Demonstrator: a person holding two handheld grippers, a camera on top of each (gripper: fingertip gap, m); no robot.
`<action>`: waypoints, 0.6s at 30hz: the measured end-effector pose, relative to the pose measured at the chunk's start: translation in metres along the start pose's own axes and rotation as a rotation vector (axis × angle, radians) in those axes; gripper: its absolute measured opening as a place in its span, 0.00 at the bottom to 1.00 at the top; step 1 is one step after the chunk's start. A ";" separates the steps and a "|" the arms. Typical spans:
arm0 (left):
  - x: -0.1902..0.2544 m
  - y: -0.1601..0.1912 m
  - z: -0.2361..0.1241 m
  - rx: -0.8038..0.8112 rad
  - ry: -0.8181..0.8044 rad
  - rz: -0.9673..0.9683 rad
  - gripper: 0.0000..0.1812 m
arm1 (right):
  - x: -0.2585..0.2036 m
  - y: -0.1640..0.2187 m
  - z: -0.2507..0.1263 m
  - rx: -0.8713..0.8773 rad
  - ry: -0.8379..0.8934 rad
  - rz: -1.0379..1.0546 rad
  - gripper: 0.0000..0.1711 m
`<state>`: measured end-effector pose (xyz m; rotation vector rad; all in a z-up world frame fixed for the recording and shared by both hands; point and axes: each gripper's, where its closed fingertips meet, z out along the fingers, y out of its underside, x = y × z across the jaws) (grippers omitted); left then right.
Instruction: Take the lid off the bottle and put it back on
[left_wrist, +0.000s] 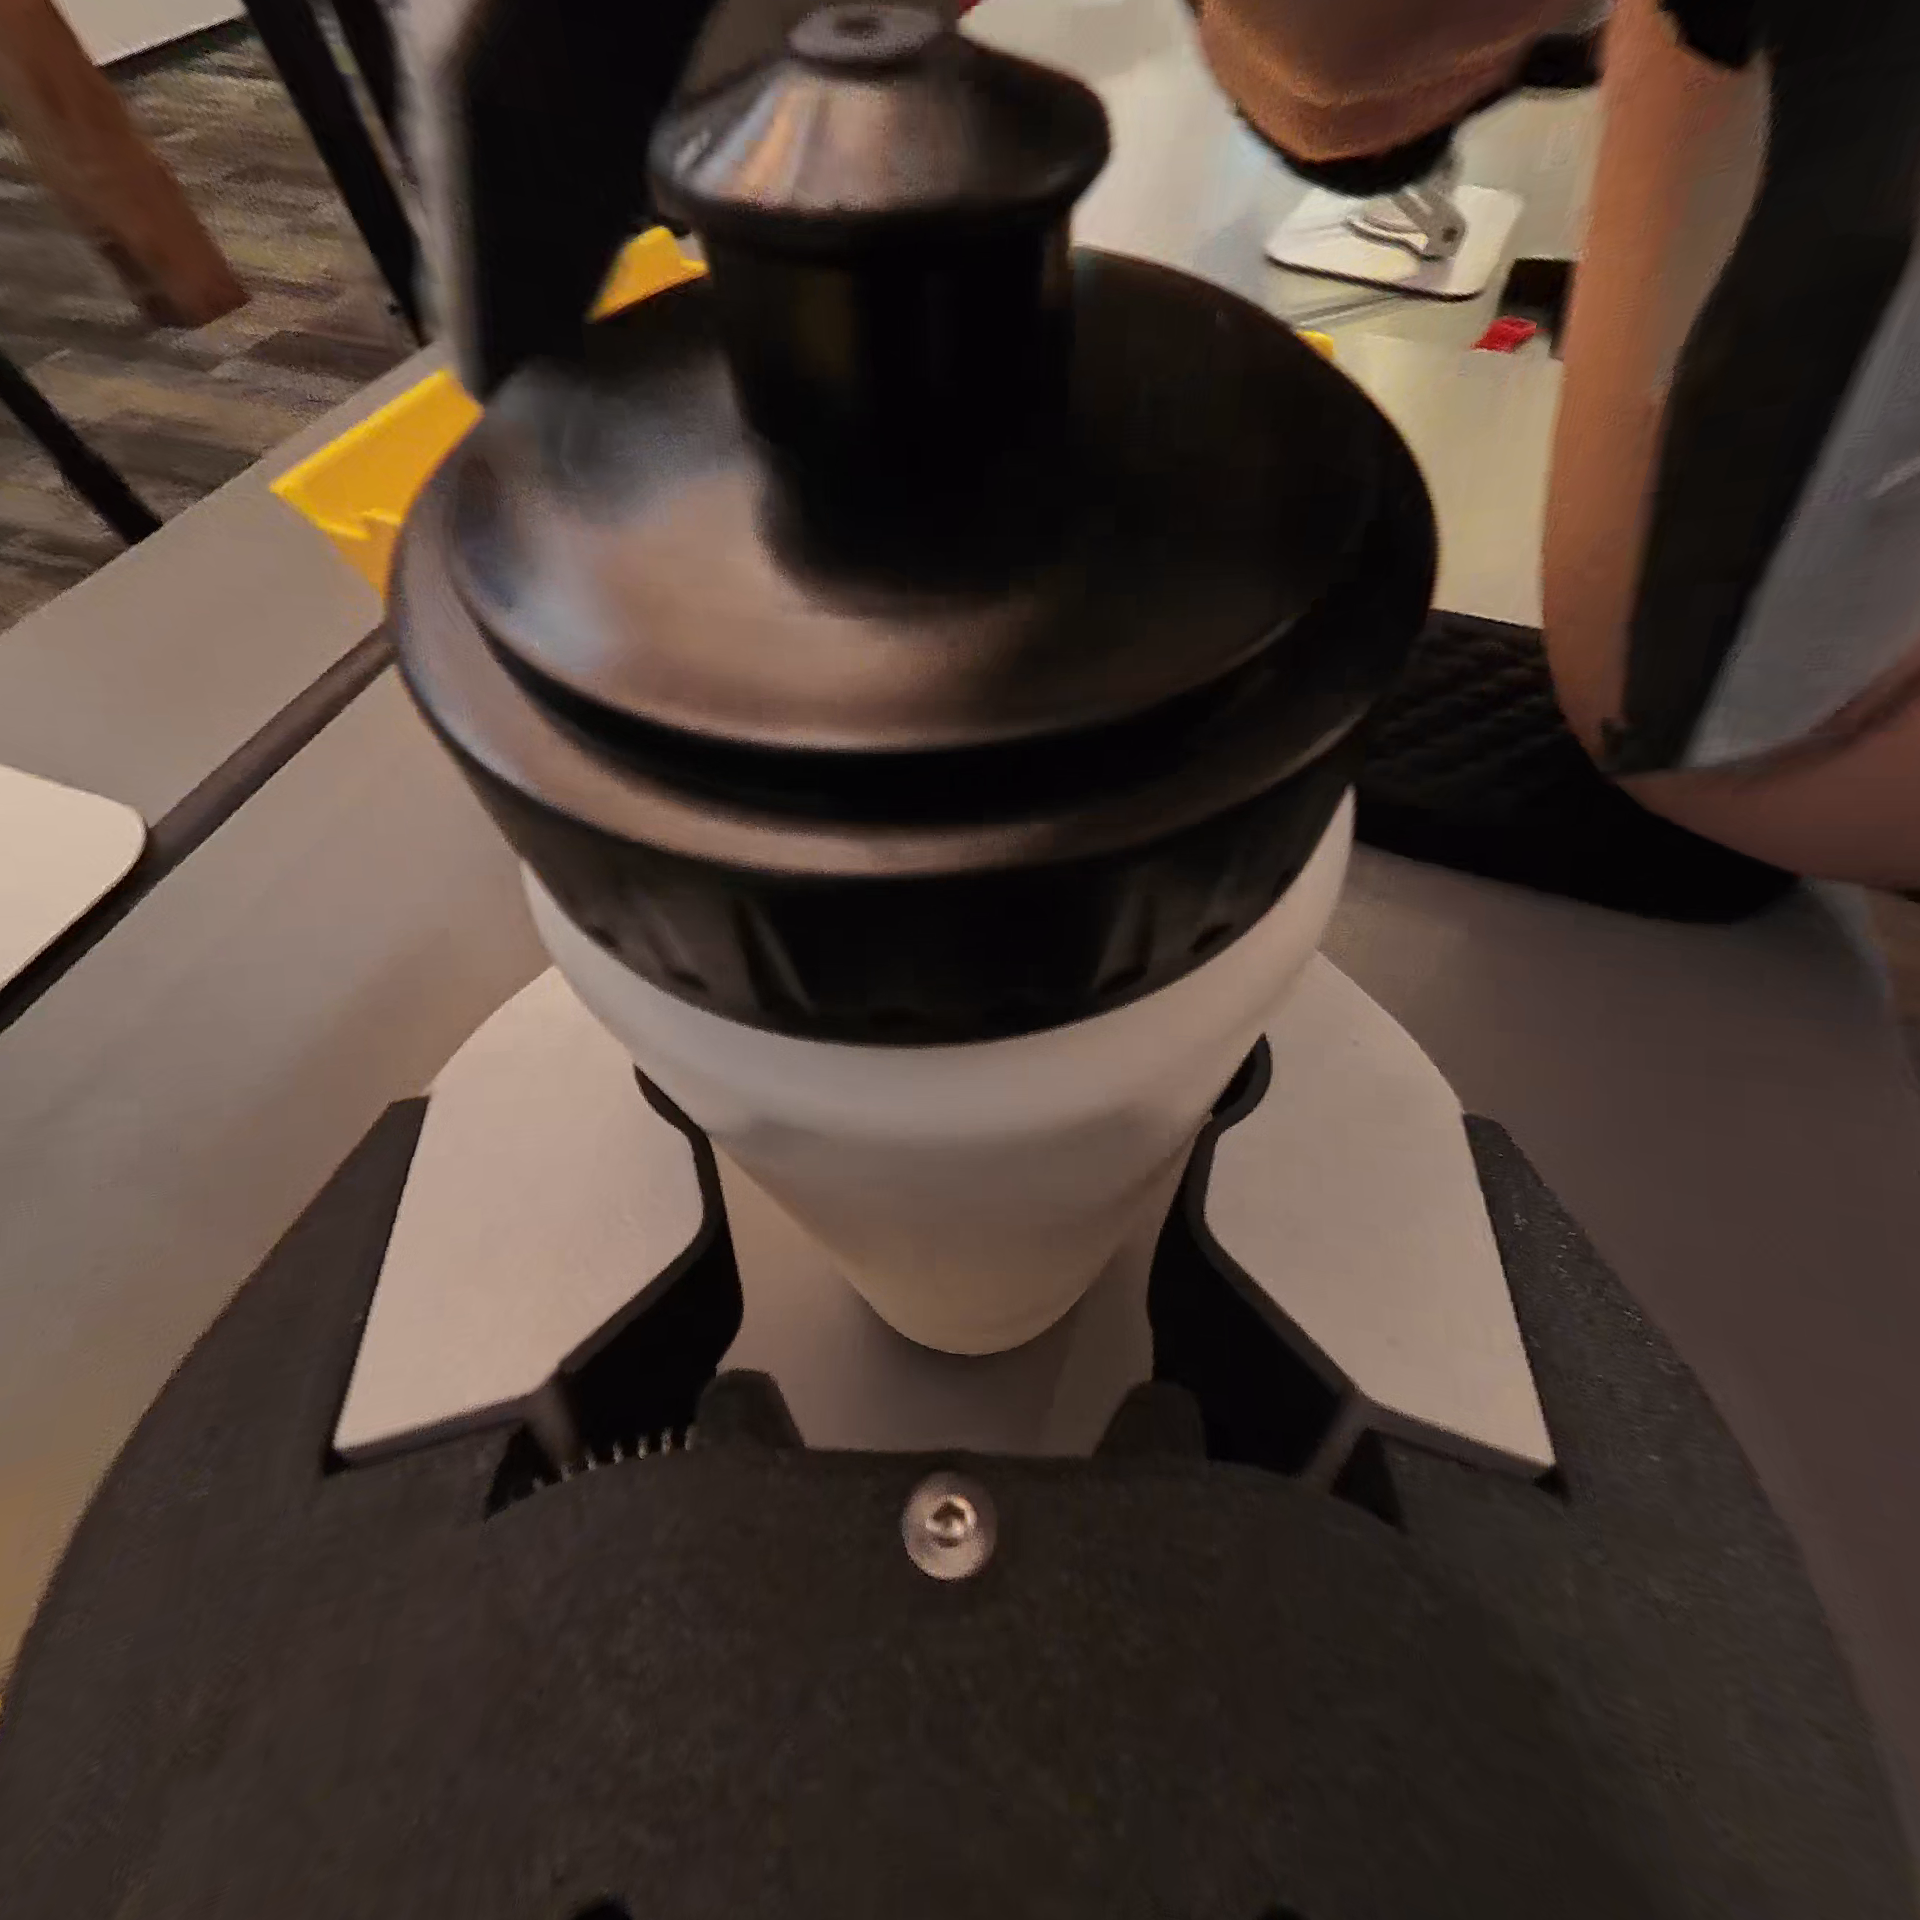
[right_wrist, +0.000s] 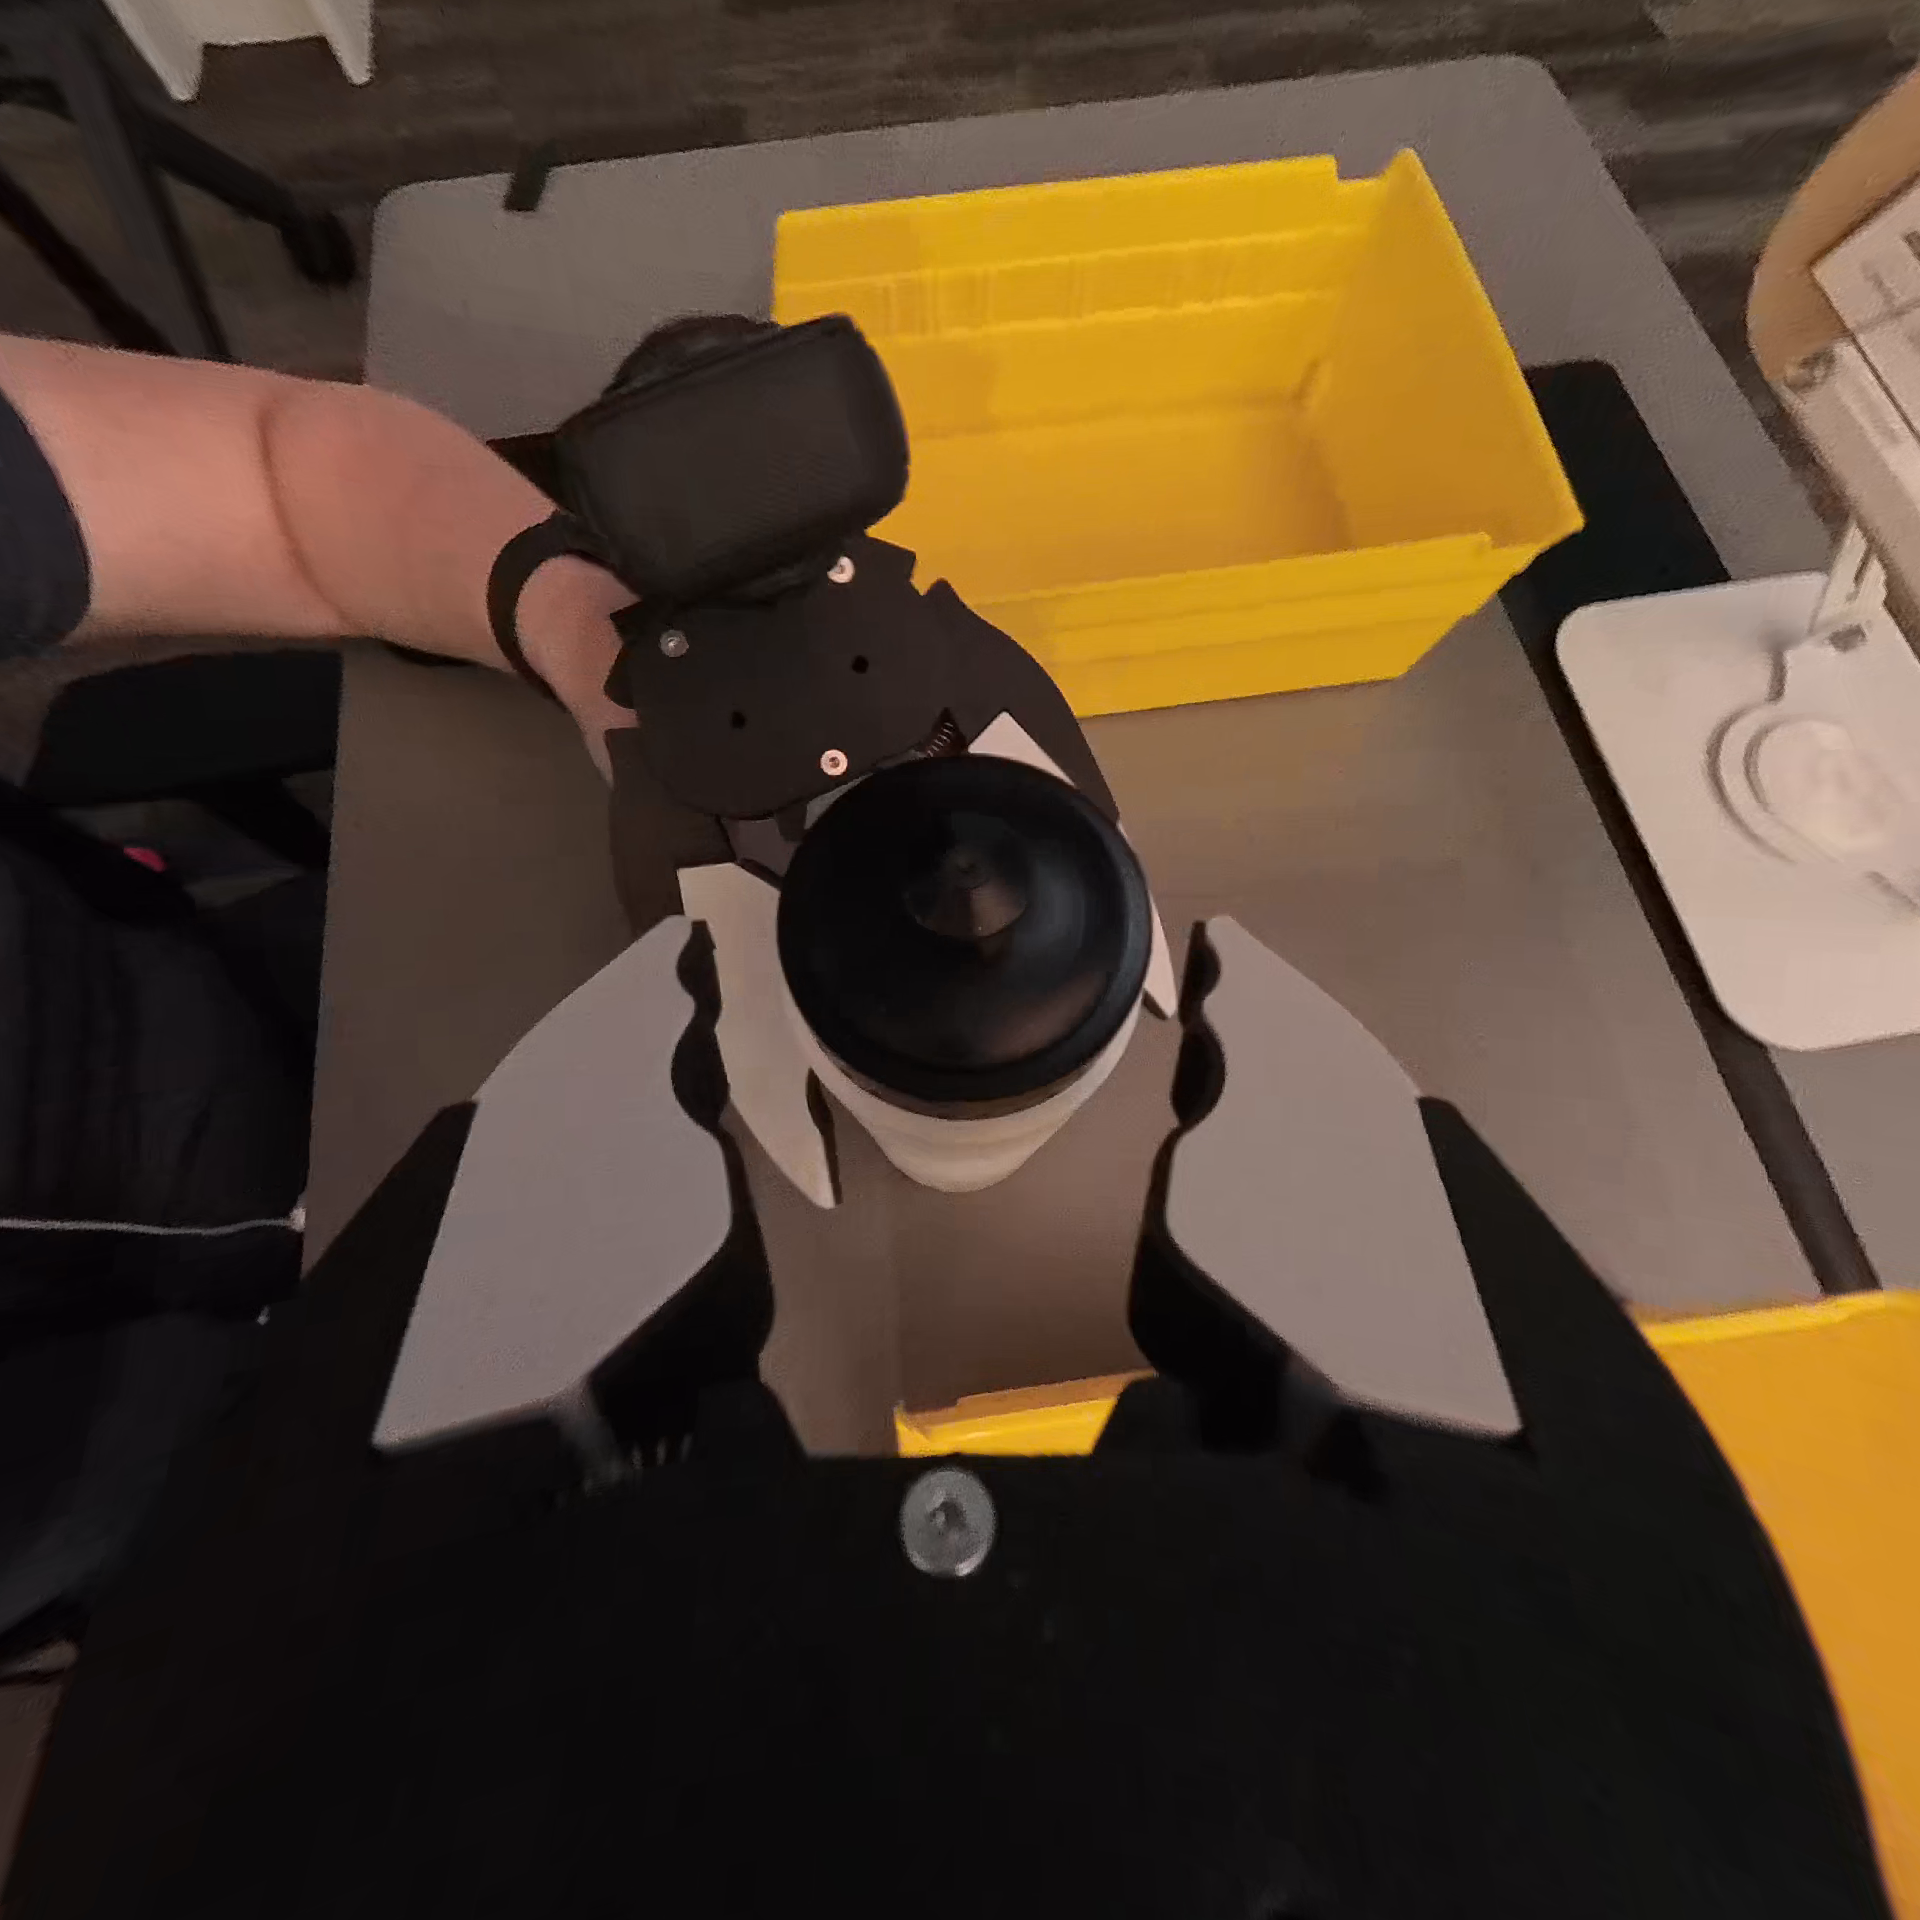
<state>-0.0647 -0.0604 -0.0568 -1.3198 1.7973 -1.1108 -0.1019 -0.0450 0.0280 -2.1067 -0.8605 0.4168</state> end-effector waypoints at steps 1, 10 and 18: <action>-0.002 0.000 -0.001 -0.001 -0.007 -0.012 0.55 | 0.002 0.002 0.002 -0.018 0.018 0.048 0.48; 0.045 0.000 -0.001 0.011 0.232 0.182 0.55 | -0.035 0.016 -0.008 0.040 -0.311 -0.276 0.42; 0.017 -0.002 0.002 0.021 0.074 0.113 0.55 | -0.015 0.011 0.001 0.064 -0.230 -0.170 0.54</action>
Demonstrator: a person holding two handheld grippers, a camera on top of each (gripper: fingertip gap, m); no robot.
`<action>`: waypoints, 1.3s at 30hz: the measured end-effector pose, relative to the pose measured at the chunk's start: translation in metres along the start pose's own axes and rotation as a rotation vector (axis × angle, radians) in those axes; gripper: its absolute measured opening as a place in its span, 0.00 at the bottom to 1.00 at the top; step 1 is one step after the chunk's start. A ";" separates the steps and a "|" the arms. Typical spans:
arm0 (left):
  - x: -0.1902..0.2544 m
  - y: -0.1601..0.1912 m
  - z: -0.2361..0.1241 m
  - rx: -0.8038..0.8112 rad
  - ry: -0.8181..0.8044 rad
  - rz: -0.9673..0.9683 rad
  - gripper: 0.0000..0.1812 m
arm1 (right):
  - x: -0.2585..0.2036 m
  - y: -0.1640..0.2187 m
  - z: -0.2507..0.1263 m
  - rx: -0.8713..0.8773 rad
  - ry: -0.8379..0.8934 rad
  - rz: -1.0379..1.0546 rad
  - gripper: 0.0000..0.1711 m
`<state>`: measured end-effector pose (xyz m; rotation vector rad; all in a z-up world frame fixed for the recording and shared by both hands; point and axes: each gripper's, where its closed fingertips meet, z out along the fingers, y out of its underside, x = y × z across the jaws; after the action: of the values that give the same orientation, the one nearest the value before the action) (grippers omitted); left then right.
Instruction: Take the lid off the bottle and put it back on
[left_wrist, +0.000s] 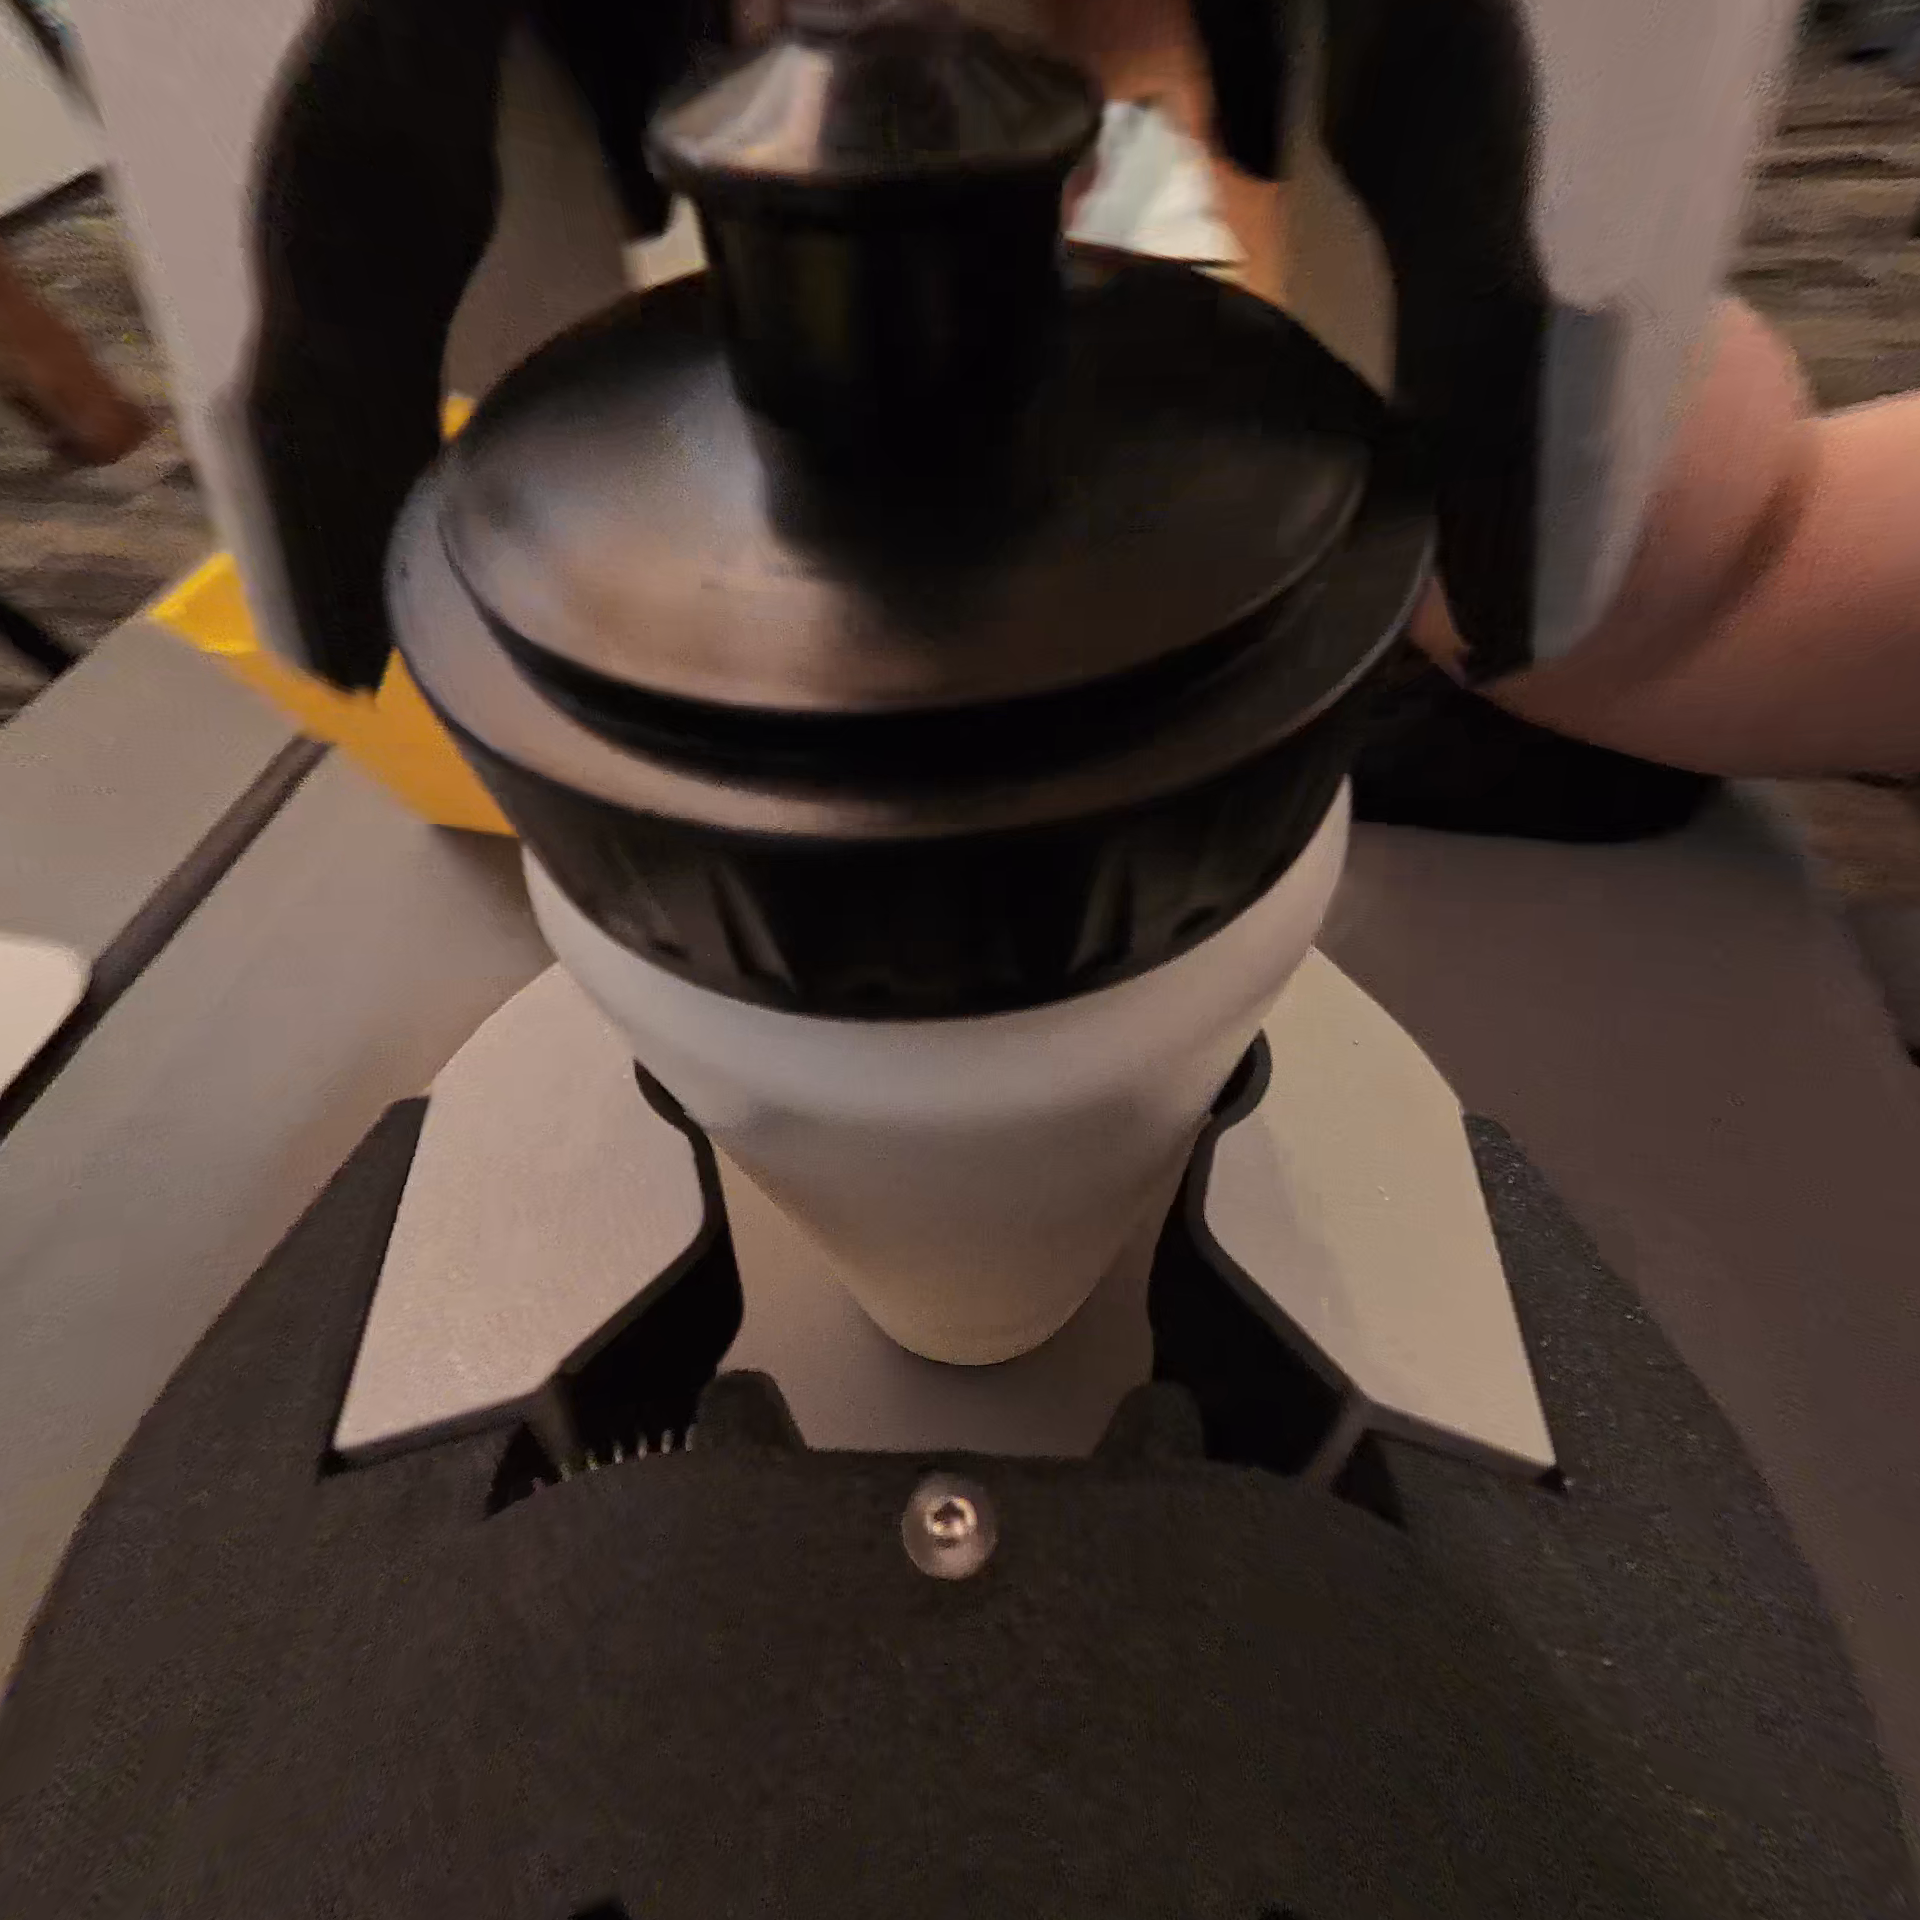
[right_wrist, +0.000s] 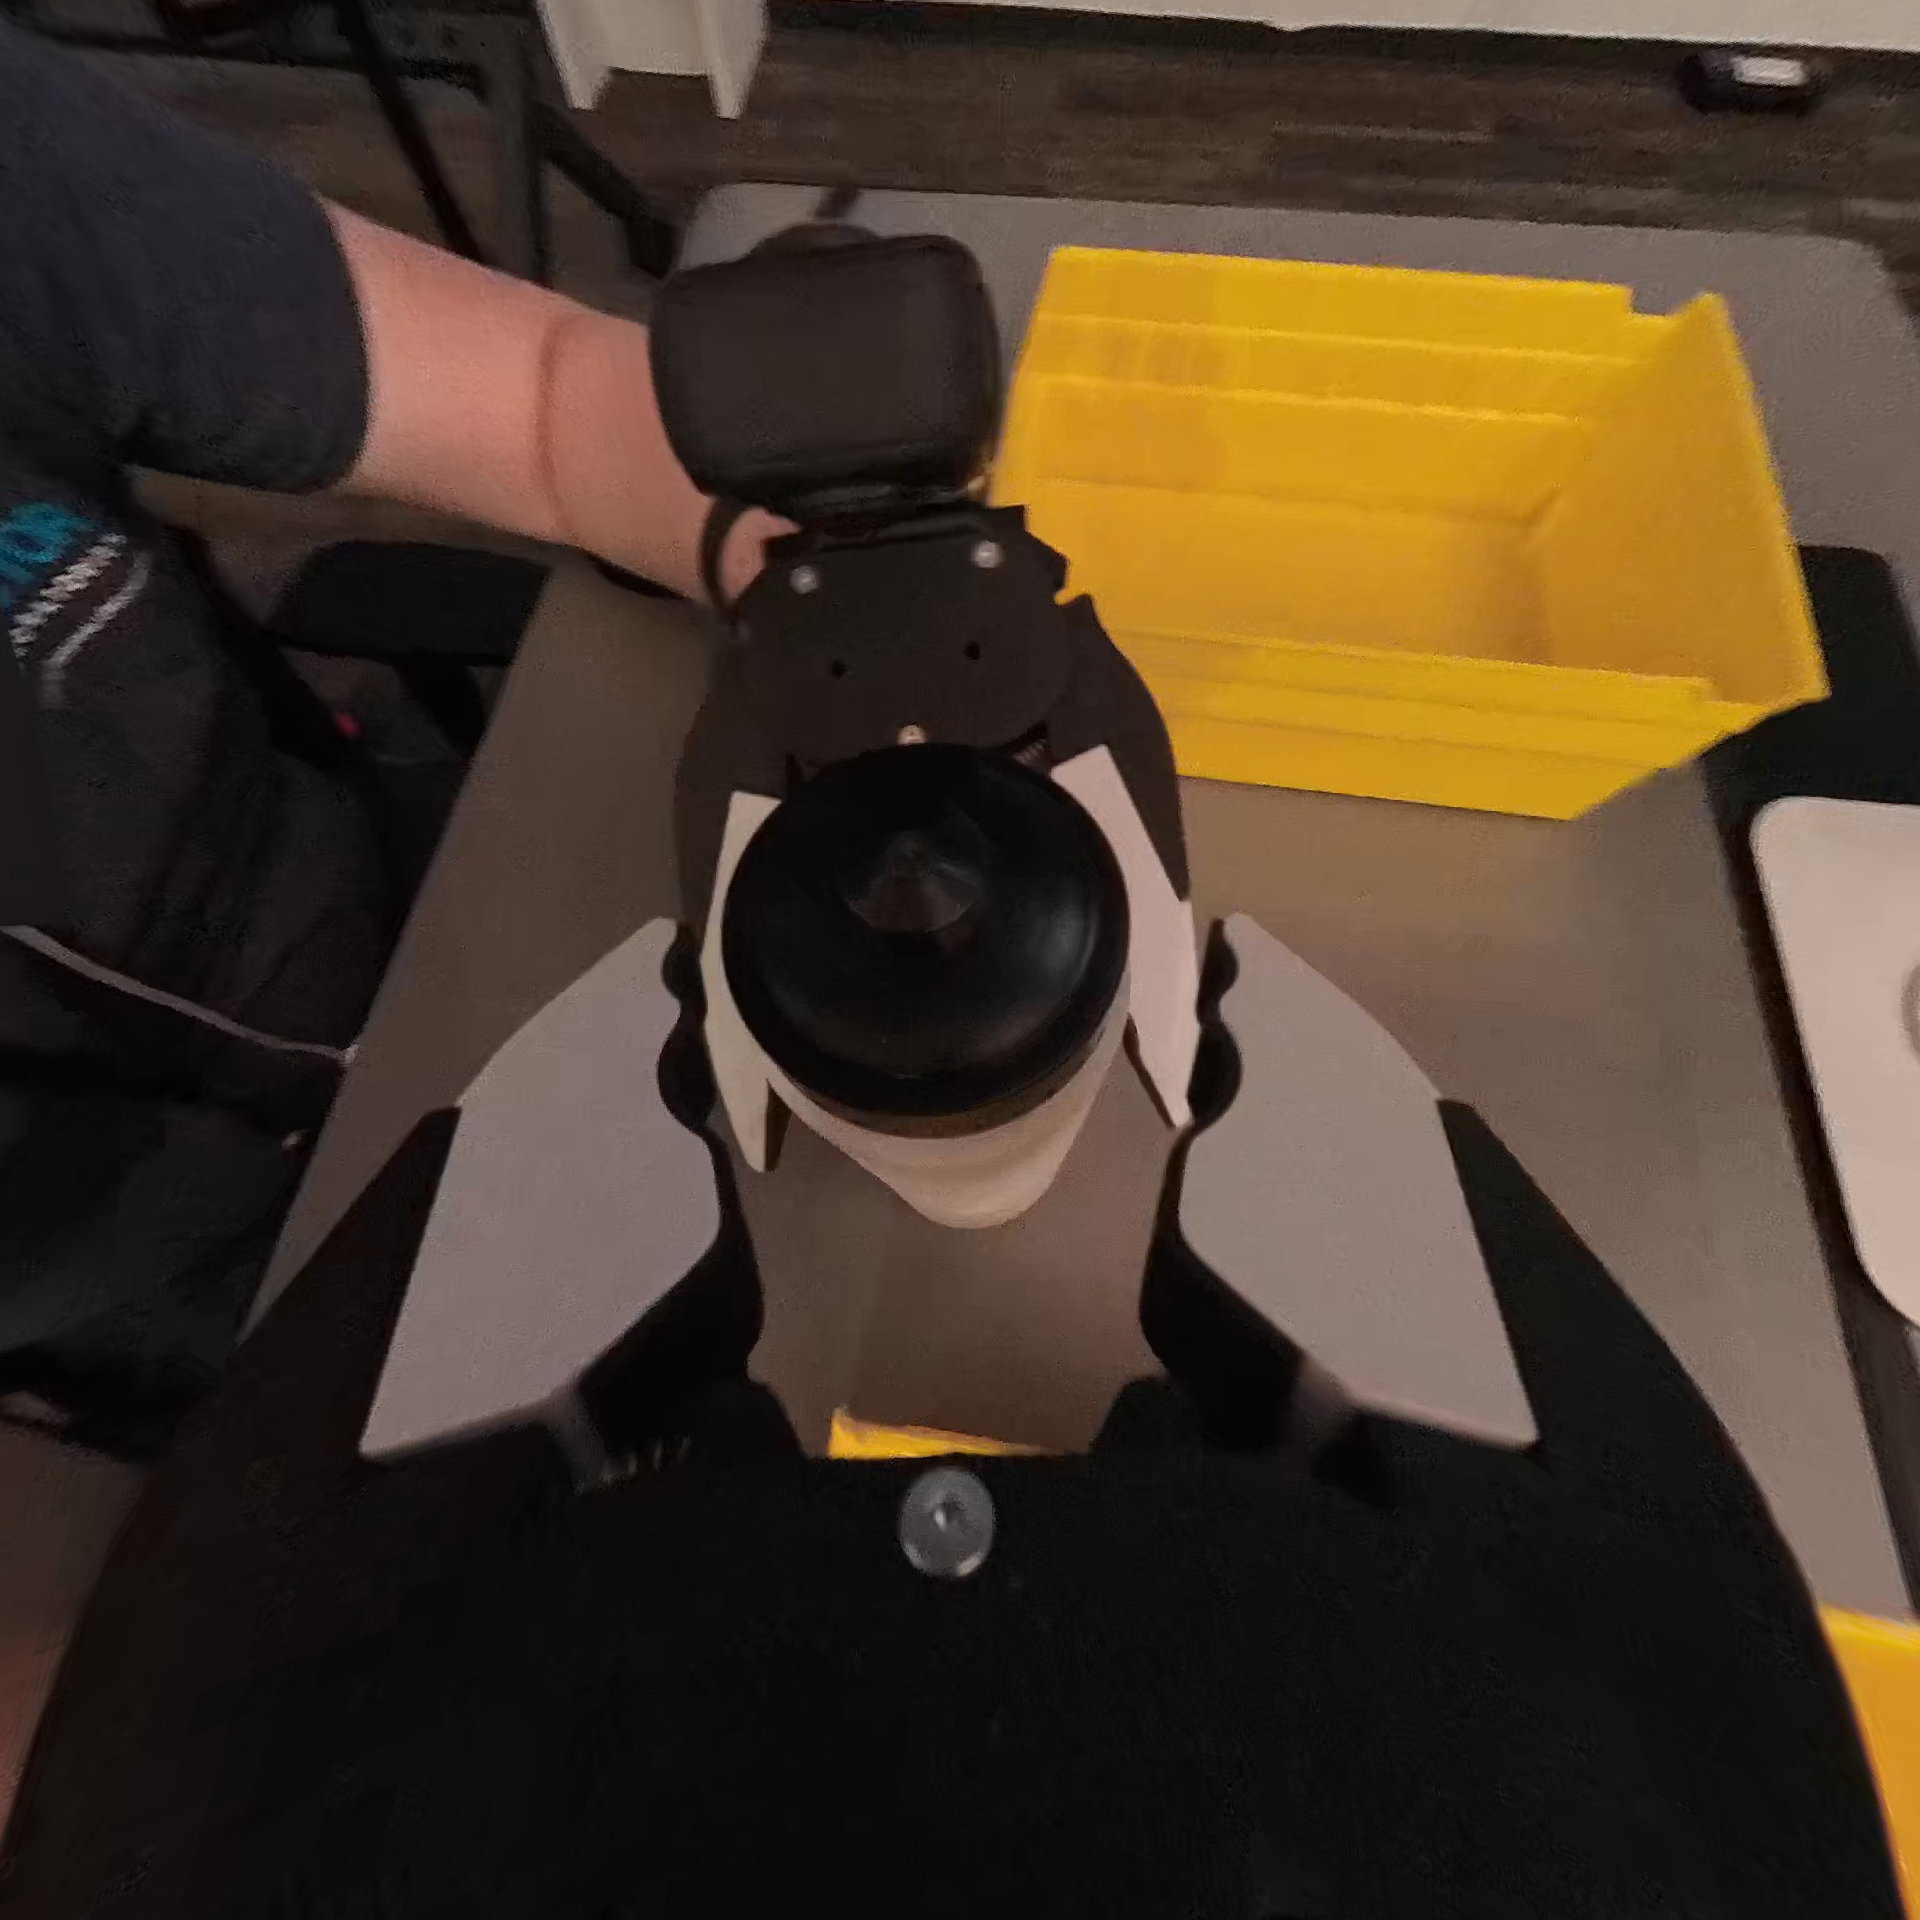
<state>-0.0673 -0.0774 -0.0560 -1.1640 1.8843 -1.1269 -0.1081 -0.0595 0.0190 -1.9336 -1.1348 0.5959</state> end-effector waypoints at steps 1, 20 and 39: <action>-0.011 0.002 -0.001 0.001 -0.052 -0.029 0.55 | 0.010 -0.002 0.001 -0.016 0.084 0.024 0.54; -0.011 -0.005 -0.002 0.130 -0.003 -0.044 0.55 | 0.009 -0.004 0.002 0.144 -0.102 -0.028 0.42; -0.009 0.000 -0.005 0.074 0.028 -0.013 0.55 | 0.014 -0.010 0.008 0.009 0.078 -0.016 0.44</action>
<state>-0.0676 -0.0680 -0.0531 -1.1269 1.8428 -1.2158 -0.1123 -0.0415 0.0222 -1.9214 -1.0954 0.5119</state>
